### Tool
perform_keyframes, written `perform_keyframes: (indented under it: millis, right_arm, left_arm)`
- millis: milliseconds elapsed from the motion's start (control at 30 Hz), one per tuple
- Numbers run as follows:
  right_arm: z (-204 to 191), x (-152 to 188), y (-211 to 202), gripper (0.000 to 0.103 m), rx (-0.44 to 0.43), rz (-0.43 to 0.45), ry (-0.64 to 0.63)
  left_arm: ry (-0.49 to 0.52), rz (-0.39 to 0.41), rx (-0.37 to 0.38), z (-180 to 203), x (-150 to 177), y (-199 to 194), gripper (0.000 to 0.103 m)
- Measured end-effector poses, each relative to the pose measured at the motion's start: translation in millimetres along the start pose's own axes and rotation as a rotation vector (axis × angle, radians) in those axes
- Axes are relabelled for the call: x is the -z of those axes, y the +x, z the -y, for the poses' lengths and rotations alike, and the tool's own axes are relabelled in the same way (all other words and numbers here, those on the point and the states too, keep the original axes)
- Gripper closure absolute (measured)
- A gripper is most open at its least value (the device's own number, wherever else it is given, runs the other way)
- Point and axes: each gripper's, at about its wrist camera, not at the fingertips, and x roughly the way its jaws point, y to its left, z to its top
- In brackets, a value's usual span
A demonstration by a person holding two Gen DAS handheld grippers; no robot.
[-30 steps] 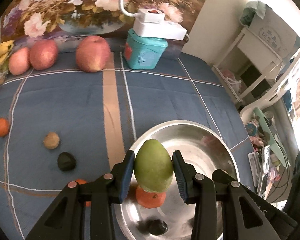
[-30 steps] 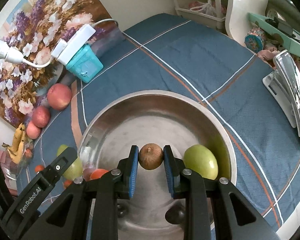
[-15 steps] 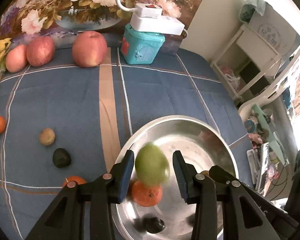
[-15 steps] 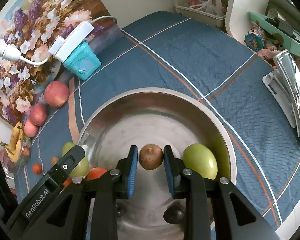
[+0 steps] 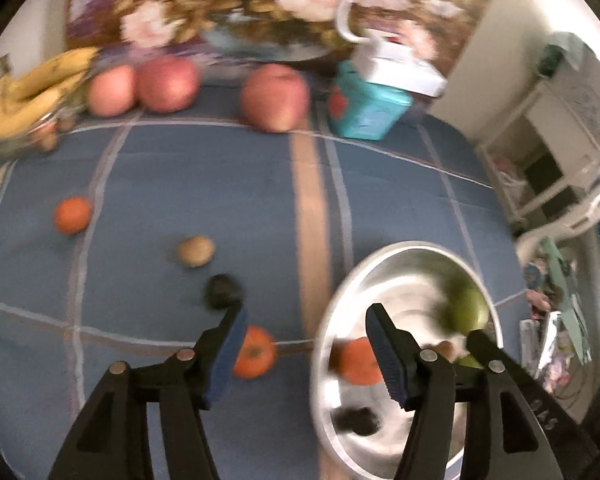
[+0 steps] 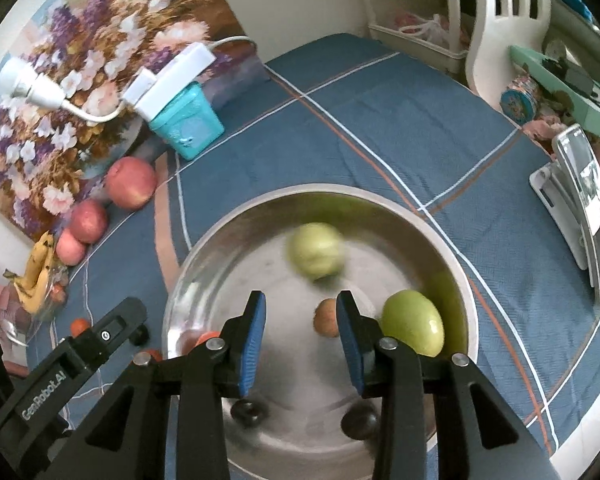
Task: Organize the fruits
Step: 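Carry green pear and brown kiwi over the steel plate and open both grippers, then withdraw both open grippers from the plate toward the remaining fruits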
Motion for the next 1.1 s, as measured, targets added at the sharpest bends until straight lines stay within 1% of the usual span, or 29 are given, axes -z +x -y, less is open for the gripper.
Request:
perform_keyframes:
  millis: [100, 233, 400, 533, 700, 867, 967, 1000, 1033, 1100]
  right_arm:
    - [-8.8, 2.4, -2.2, 0.065, 0.002, 0.003, -0.027]
    - [-25.7, 7.4, -4.2, 0.066, -0.006, 0.000, -0.084]
    - [-51.5, 20.5, -7.7, 0.066, -0.031, -0.005, -0.160]
    - [-74.2, 32.1, -10.9, 0.066, -0.042, -0.004, -0.230]
    - [-94.1, 42.6, -12.9, 0.066, -0.065, -0.012, -0.291]
    - [-105.4, 49.3, -14.5, 0.066, -0.082, -0.018, -0.326]
    - [-108.2, 50.4, -14.7, 0.065, -0.092, -0.023, -0.333]
    - [-108.7, 50.5, -15.6, 0.065, -0.094, -0.023, -0.334]
    - [-108.8, 50.5, -15.8, 0.065, -0.094, -0.024, -0.334]
    - [-109.5, 50.2, -14.7, 0.065, -0.091, -0.028, -0.336]
  left_arm:
    - [-0.067, -0.003, -0.047, -24.7, 6.7, -4.7, 0.037]
    - [-0.133, 0.012, -0.108, -55.4, 15.2, -13.8, 0.036]
    - [-0.227, -0.001, -0.135, -89.5, 24.7, -22.5, 0.034]
    - [-0.256, -0.001, -0.152, -105.1, 33.3, -31.4, 0.030]
    - [-0.286, 0.007, -0.159, -119.5, 46.2, -46.9, 0.027]
    - [-0.308, 0.016, -0.154, -126.7, 55.6, -55.9, 0.026]
    - [-0.317, 0.021, -0.168, -129.4, 56.2, -55.9, 0.024]
    - [-0.319, 0.022, -0.172, -128.9, 54.6, -54.2, 0.020]
    - [-0.320, 0.023, -0.180, -129.1, 54.8, -53.9, 0.011]
    - [-0.320, 0.027, -0.205, -128.4, 54.1, -51.7, 0.000]
